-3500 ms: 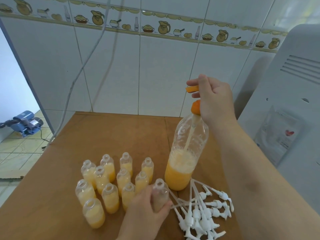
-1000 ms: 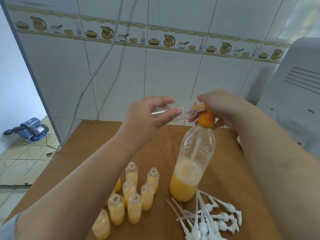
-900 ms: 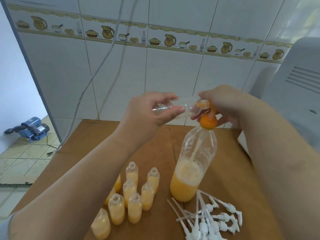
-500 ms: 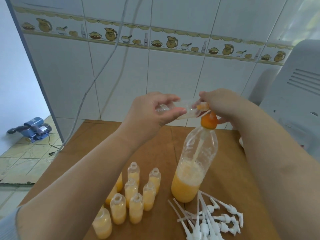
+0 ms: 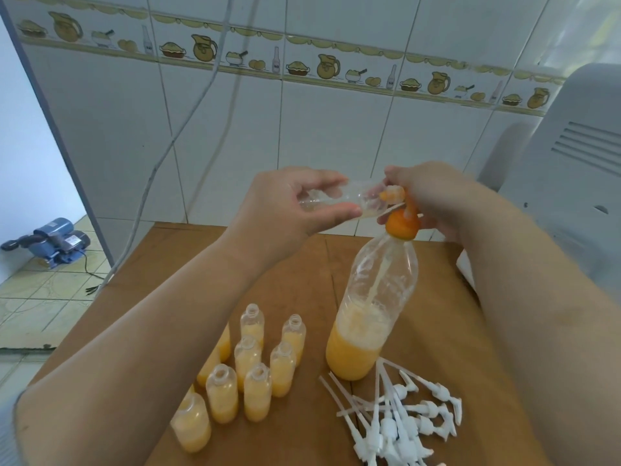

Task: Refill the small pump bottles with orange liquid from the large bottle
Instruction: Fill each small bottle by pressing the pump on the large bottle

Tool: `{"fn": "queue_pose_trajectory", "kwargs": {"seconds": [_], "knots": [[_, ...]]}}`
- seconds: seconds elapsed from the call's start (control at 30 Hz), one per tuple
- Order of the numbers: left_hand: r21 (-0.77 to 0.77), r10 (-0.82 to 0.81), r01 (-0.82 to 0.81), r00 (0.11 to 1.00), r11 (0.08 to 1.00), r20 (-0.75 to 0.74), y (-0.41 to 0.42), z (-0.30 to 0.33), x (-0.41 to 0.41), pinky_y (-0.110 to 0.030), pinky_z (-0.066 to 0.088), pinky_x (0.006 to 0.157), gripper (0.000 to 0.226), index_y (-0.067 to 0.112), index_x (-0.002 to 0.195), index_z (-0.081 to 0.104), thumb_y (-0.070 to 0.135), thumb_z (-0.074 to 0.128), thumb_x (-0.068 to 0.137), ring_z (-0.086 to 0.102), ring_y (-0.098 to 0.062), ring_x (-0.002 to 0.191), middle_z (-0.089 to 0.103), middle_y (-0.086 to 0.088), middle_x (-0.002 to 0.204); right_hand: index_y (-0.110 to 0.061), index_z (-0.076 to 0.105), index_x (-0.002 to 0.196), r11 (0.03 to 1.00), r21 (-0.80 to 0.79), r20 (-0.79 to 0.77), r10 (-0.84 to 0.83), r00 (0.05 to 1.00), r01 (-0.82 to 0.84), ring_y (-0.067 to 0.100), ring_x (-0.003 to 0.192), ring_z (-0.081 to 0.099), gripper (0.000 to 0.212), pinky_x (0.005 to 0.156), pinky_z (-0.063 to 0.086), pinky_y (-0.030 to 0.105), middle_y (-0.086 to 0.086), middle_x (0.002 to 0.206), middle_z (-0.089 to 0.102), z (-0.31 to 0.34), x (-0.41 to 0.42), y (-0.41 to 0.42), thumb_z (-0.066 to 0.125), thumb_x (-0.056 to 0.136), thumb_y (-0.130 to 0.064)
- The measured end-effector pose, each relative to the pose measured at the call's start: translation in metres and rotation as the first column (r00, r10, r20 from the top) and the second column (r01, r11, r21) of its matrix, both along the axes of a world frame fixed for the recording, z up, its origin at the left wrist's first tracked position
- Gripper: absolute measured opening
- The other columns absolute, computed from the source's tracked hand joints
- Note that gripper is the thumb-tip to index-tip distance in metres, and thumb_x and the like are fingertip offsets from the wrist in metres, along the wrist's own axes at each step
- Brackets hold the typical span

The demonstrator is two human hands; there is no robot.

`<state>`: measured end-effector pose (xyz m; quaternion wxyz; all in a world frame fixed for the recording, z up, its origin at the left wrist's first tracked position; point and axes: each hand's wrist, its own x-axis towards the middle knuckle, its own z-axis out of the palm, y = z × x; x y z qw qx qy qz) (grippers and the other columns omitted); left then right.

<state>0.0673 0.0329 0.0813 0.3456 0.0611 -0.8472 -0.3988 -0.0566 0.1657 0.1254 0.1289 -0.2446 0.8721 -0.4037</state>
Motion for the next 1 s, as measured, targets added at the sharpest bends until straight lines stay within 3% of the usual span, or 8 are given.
{"fn": "queue_pose_trajectory", "kwargs": {"seconds": [0.1,0.17,0.33,0.4,0.57,0.77,0.93,1.0], "knots": [[-0.022,-0.002,0.002,1.0,1.0,-0.014,0.0,0.001,-0.001,-0.005,0.045,0.079,0.06,0.027,0.115,0.065,0.059,0.062,0.064,0.054,0.017,0.089,0.06,0.027,0.093,-0.016,0.061,0.098,1.0,-0.02,-0.034,-0.002,0.999,0.001,0.016,0.074,0.064,0.031,0.063,0.047,0.025,0.003,0.086,0.066,0.002,-0.003,-0.002,0.034,0.102,-0.031],[-0.001,-0.011,0.011,1.0,1.0,-0.001,-0.001,-0.002,-0.003,-0.002,0.043,0.077,0.06,0.026,0.115,0.066,0.057,0.063,0.064,0.054,0.018,0.089,0.061,0.026,0.093,-0.015,0.06,0.098,0.999,-0.007,-0.025,-0.036,0.999,0.036,0.016,0.071,0.065,0.03,0.063,0.048,0.025,0.005,0.088,0.066,-0.001,-0.002,-0.005,0.033,0.102,-0.029],[0.043,-0.008,0.005,0.998,0.999,0.058,-0.001,-0.006,-0.003,-0.012,0.047,0.087,0.062,0.025,0.116,0.066,0.057,0.066,0.063,0.056,0.014,0.092,0.061,0.027,0.094,-0.006,0.063,0.109,0.998,-0.004,0.006,-0.066,0.998,0.066,0.033,0.102,0.064,0.032,0.092,0.05,0.047,0.018,0.114,0.065,-0.004,0.003,-0.008,0.045,0.095,-0.029],[0.027,0.008,-0.009,0.999,1.0,0.049,-0.002,0.0,-0.001,-0.016,0.048,0.087,0.053,0.027,0.113,0.067,0.051,0.073,0.066,0.057,0.01,0.093,0.063,0.025,0.093,-0.003,0.063,0.11,0.998,-0.024,0.014,-0.061,0.998,0.062,0.026,0.092,0.064,0.034,0.083,0.053,0.039,0.017,0.112,0.066,0.002,0.009,-0.007,0.045,0.096,-0.029],[-0.046,0.023,-0.021,0.999,0.999,0.03,-0.006,0.011,0.002,-0.006,0.045,0.08,0.048,0.027,0.113,0.068,0.045,0.076,0.07,0.057,0.014,0.088,0.061,0.028,0.089,-0.012,0.059,0.103,0.998,-0.061,0.015,-0.016,1.0,0.017,0.013,0.075,0.06,0.03,0.061,0.04,0.025,0.006,0.092,0.068,0.002,0.003,-0.003,0.038,0.1,-0.033],[-0.003,0.008,-0.008,0.997,1.0,0.08,-0.002,-0.001,0.0,-0.012,0.048,0.086,0.051,0.022,0.117,0.066,0.041,0.076,0.071,0.055,0.015,0.087,0.057,0.03,0.087,-0.011,0.061,0.107,0.998,-0.023,0.045,-0.063,0.997,0.064,0.022,0.077,0.065,0.031,0.078,0.05,0.038,0.012,0.099,0.068,-0.005,0.005,-0.007,0.042,0.098,-0.033],[-0.04,0.011,-0.009,0.999,0.999,0.034,0.0,0.01,0.003,-0.003,0.045,0.079,0.051,0.024,0.116,0.067,0.043,0.076,0.07,0.052,0.024,0.081,0.056,0.03,0.085,-0.018,0.058,0.087,0.999,-0.036,-0.019,-0.027,0.999,0.026,0.019,0.082,0.062,0.028,0.085,0.046,0.035,0.006,0.091,0.065,0.005,0.009,-0.001,0.039,0.099,-0.035],[-0.063,0.015,-0.015,1.0,0.998,0.011,0.0,0.013,0.003,-0.002,0.044,0.079,0.052,0.023,0.117,0.067,0.043,0.076,0.07,0.052,0.023,0.081,0.056,0.029,0.085,-0.016,0.057,0.095,0.997,-0.069,-0.011,-0.023,1.0,0.022,0.016,0.079,0.06,0.025,0.081,0.044,0.034,0.004,0.089,0.063,0.006,0.008,0.0,0.039,0.1,-0.032]]}}
